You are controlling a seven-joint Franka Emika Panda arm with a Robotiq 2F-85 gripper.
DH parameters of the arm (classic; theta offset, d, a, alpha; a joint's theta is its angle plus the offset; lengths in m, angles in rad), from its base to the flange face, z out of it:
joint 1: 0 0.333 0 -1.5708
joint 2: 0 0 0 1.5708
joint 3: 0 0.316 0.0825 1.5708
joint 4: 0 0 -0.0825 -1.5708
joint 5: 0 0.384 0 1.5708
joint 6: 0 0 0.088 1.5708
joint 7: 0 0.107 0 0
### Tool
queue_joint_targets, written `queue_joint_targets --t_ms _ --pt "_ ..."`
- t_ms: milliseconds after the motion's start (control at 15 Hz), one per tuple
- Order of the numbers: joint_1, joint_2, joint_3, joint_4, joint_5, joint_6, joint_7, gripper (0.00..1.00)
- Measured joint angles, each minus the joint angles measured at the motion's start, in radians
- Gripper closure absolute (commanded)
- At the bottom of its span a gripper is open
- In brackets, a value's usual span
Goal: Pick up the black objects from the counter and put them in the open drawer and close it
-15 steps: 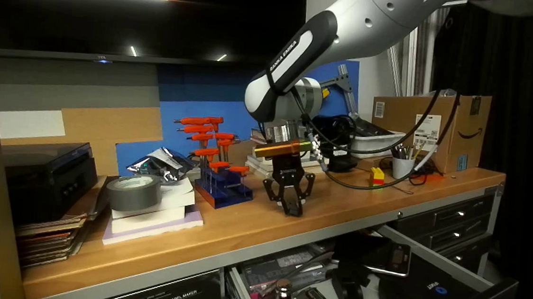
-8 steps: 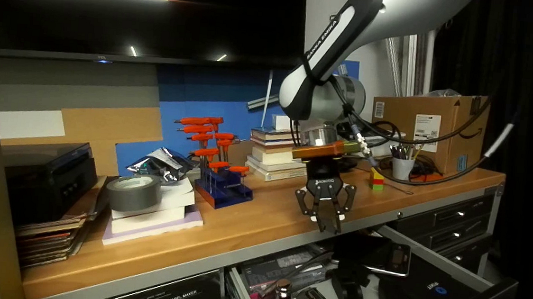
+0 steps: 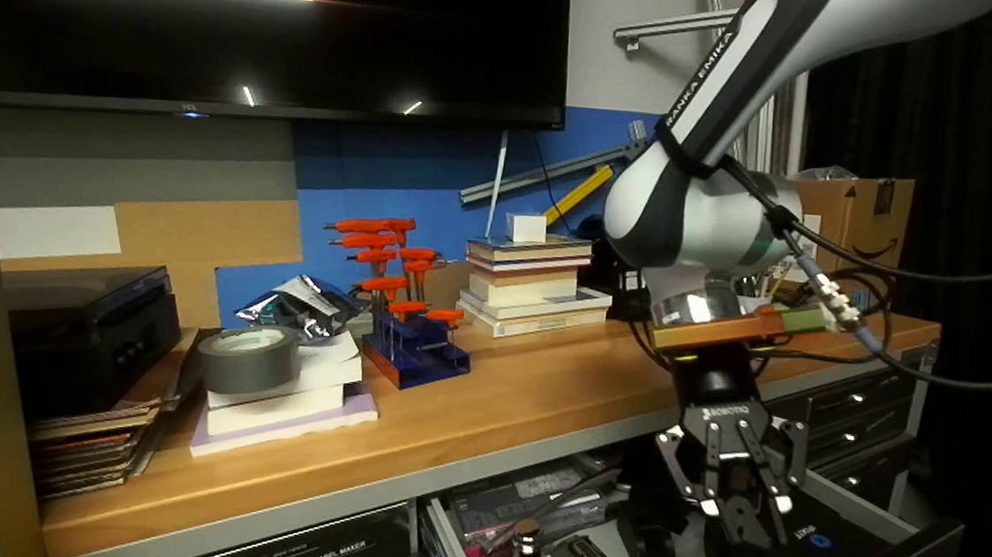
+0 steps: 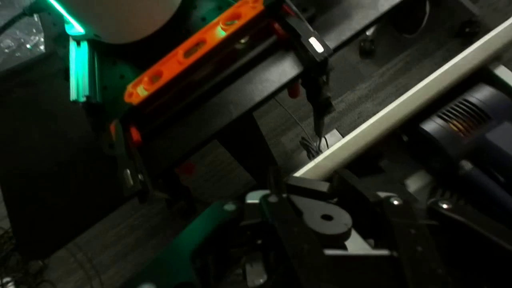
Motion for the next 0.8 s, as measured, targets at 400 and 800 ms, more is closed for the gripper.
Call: queue_joint_targets --t_ms 400,800 --pt "0.001 0.030 0.024 -0.110 0.070 0.003 -0.080 0.77" --pt "0.017 0.038 0.053 -0.056 0.111 0.085 -0.086 0.77"
